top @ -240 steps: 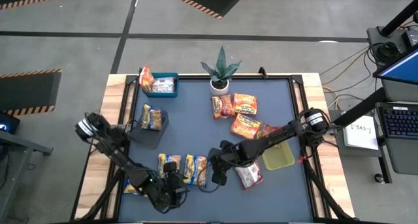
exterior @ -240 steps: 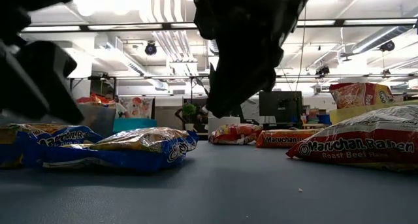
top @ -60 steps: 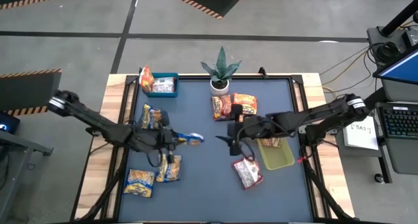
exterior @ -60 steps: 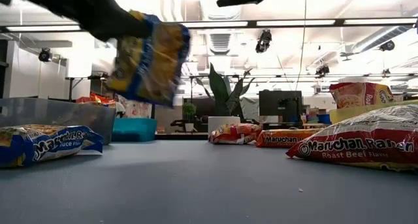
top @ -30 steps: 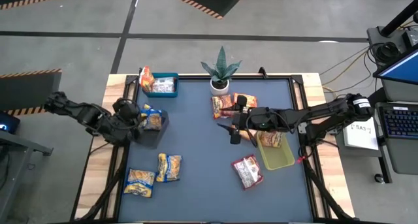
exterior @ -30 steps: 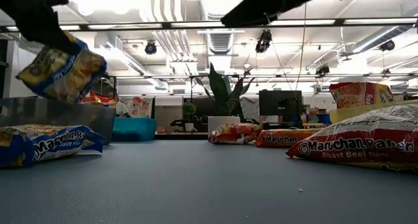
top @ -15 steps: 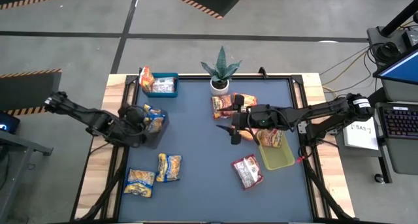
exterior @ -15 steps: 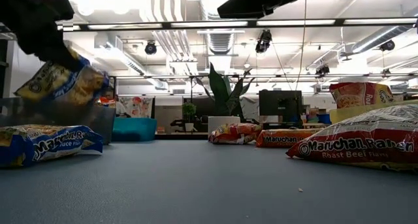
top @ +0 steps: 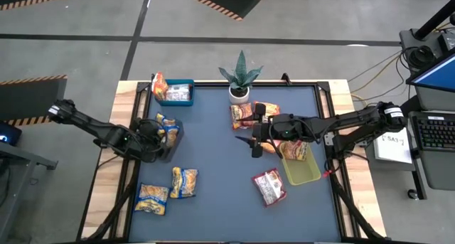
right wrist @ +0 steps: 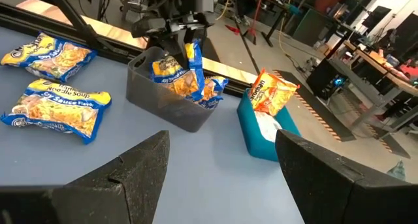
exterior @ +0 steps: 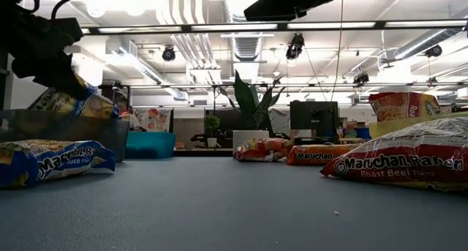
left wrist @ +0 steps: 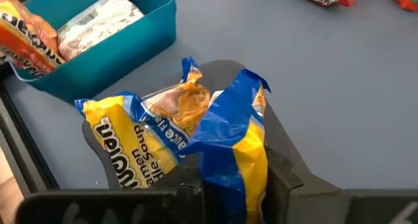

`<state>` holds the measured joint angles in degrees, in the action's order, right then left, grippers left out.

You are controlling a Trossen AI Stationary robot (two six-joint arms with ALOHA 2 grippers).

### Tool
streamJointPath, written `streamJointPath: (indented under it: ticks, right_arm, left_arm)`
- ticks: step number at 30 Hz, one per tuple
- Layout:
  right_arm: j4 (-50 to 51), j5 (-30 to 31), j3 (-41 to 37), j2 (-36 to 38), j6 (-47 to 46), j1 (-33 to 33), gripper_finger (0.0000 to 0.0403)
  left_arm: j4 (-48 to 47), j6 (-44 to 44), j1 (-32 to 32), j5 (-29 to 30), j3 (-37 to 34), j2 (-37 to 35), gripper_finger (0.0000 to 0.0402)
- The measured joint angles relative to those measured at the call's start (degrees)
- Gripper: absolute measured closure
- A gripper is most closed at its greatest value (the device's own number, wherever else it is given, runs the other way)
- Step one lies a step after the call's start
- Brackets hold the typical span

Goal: Sort Maruchan noodles
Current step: Put the blue noodle pack into the black bin

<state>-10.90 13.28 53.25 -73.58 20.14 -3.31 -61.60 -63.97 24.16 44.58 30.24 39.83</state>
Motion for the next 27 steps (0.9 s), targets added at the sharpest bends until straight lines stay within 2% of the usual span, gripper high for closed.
streamJointPath:
  ticks: [8,19,27]
  right_arm:
    - [0.0,0.02,0.0,0.0,-0.02,-0.02,0.0133]
    - [0.13,0.04,0.0,0.0,-0.17,-0.02,0.0133]
    - [2.49,0.26,0.0,0.09,0.0,-0.02,0.0133]
  left_arm:
    - [-0.14,-0.62,0.0,0.02,-0.04,1.21,0.0279]
    - [-2.91,-1.03,-0.01,-0.13,7.03,3.11,0.0216]
    - [-4.88,6.69,0.0,-0.17,14.27,5.65,0.0191]
